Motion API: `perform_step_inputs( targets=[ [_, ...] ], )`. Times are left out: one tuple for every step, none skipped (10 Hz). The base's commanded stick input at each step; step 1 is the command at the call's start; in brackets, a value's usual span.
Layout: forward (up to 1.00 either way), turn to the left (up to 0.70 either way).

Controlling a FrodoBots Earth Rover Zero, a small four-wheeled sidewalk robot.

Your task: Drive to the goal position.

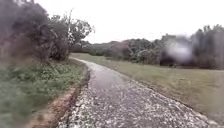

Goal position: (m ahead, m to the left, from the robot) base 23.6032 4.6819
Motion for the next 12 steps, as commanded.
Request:
perform_step_inputs(
  targets=[
    [0.70, 0.00],
    [0.70, 0.00],
    [0.70, 0.00],
    [0.70, 0.00],
    [0.70, 0.00],
    [0.70, 0.00],
    [0.70, 0.00],
    [0.70, 0.00],
    [0.70, 0.00],
    [0.70, 0.00],
    [0.70, 0.00],
    [0.70, 0.00]
  ],
)
